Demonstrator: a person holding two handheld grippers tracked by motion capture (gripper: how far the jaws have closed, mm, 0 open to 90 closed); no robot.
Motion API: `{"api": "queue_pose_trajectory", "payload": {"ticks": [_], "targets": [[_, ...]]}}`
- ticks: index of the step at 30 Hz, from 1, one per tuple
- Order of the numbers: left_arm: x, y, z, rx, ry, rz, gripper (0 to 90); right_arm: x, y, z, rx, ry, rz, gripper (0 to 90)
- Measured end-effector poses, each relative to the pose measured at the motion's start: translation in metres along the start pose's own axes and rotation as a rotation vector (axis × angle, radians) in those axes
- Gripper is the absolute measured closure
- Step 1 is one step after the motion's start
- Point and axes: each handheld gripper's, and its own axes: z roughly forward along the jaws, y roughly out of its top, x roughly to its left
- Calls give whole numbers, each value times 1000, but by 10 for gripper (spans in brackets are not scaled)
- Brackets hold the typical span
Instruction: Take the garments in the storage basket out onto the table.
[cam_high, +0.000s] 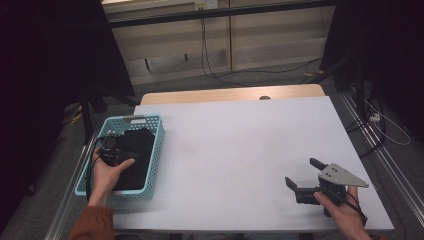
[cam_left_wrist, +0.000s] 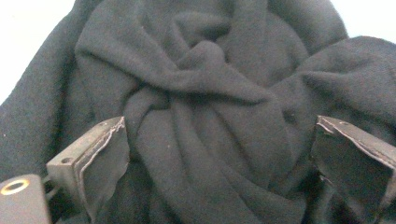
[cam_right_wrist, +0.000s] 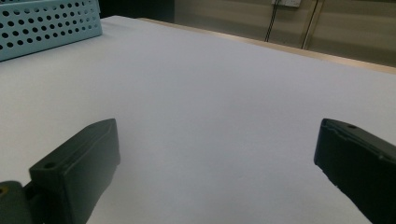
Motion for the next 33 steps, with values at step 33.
{"api": "queue_pose_trajectory", "payload": {"ticks": [33], "targets": [[-10,8,14,223,39,25,169,2,-1,1,11,24,-7,6]]}}
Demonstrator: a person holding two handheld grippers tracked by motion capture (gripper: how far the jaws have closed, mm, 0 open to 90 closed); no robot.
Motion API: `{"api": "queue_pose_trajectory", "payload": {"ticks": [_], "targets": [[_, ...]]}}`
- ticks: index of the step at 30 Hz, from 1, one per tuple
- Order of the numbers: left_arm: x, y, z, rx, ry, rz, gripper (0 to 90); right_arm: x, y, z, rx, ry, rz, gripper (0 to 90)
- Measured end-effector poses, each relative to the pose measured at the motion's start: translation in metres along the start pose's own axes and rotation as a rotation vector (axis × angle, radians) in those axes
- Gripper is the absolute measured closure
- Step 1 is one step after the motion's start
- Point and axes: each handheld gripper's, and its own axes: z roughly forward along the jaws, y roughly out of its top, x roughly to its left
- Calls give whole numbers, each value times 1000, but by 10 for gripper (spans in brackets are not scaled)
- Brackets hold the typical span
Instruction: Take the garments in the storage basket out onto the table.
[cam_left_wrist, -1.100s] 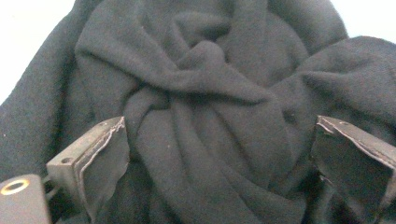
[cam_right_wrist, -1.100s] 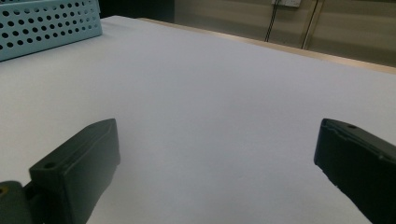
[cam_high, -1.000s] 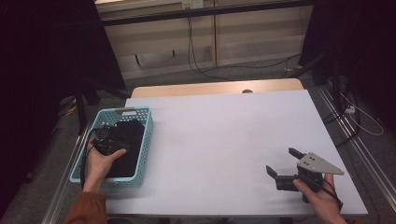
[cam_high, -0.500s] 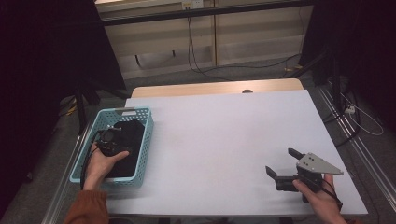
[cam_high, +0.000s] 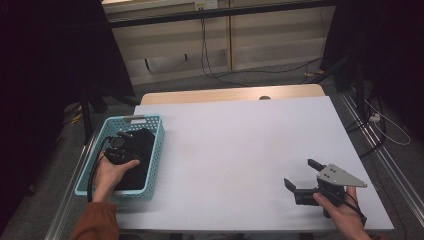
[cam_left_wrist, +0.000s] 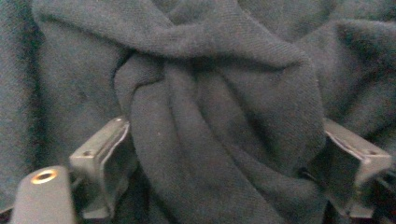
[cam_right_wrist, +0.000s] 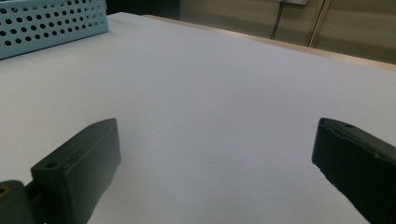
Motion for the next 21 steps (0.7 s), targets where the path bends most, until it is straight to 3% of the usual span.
{"api": "queue_pose_trajectory", "payload": {"ticks": [1,8,21], "targets": [[-2,0,0,2,1,-11,188,0,0,0,0,0,1,6],[-6,2,-5,17,10,16,347,0,0,0,2,3,-2,7],[-8,0,-11,-1,33,39,634,0,0,1,3,2,-1,5]]}}
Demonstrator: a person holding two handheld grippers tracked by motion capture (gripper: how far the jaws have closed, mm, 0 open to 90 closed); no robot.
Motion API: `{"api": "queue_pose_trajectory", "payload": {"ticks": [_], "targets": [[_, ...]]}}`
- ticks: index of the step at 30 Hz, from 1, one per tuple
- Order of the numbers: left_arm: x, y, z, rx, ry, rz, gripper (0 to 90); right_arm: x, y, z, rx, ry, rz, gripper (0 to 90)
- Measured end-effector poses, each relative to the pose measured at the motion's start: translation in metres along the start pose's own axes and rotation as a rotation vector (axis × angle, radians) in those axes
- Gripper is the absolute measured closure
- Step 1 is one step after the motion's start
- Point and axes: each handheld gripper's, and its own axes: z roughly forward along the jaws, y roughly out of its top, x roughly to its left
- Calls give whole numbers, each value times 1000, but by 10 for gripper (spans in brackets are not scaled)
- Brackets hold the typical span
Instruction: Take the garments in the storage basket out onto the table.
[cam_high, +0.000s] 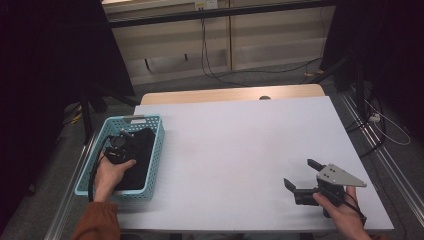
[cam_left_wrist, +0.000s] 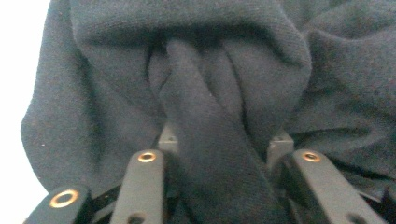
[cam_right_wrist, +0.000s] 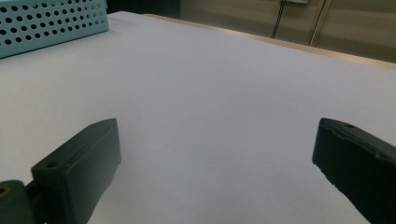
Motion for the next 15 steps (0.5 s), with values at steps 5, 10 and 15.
{"api": "queue_pose_trajectory", "payload": {"ticks": [5,10,15], "targets": [[2,-1,-6,-43,-17,-25,665,0,0,1,1,0,1,5],[5,-2,-10,-79,-28,-42,664,0,0,1,1,1,1,5],[6,-4,-17,-112,-30,-60,664,0,0,1,4,0,1,5]]}}
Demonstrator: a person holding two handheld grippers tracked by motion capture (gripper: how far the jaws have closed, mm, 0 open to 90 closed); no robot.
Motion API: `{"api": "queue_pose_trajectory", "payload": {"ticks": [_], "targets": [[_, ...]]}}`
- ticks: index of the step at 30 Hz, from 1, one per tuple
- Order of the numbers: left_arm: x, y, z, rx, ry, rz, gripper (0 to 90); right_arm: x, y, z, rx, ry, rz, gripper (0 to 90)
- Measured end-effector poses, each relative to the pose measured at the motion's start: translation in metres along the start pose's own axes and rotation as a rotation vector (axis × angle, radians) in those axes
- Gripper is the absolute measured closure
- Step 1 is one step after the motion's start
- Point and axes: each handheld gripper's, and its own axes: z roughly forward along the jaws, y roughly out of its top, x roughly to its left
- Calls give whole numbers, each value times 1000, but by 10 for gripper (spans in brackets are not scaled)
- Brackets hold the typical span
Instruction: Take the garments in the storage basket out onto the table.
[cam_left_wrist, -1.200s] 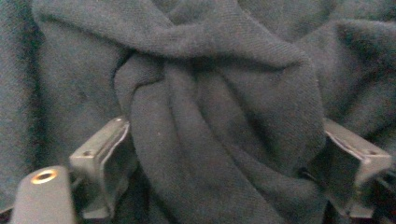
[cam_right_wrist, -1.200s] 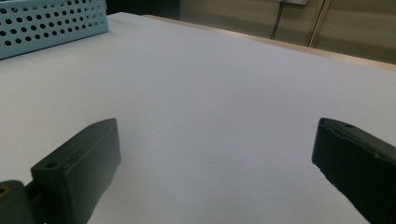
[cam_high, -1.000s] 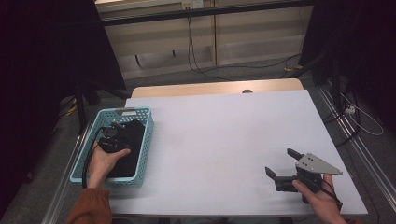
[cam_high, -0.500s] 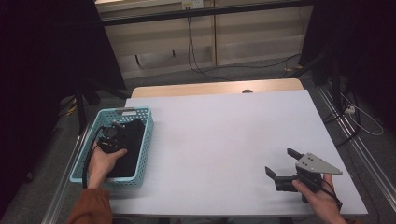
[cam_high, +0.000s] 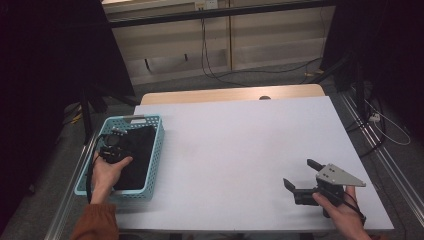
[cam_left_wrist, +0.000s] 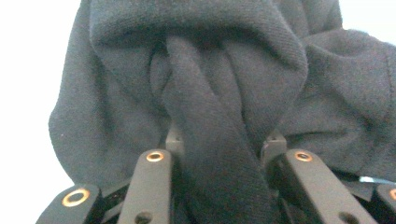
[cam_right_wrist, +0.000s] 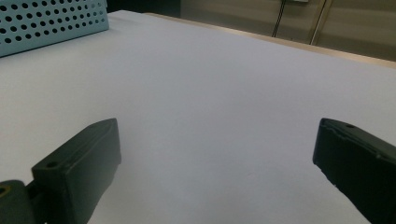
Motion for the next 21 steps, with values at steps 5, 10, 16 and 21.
{"api": "queue_pose_trajectory", "payload": {"ticks": [5,10,16,21], "targets": [[5,-2,-7,-36,-6,-14,665,0,0,0,-1,-1,1,4],[6,-3,-13,-78,3,-40,664,0,0,0,1,-2,1,4],[8,-5,-21,-131,-9,-48,664,0,0,0,0,-3,0,4],[10,-6,-25,-186,-7,-73,664,-1,0,-1,0,-7,3,4]]}}
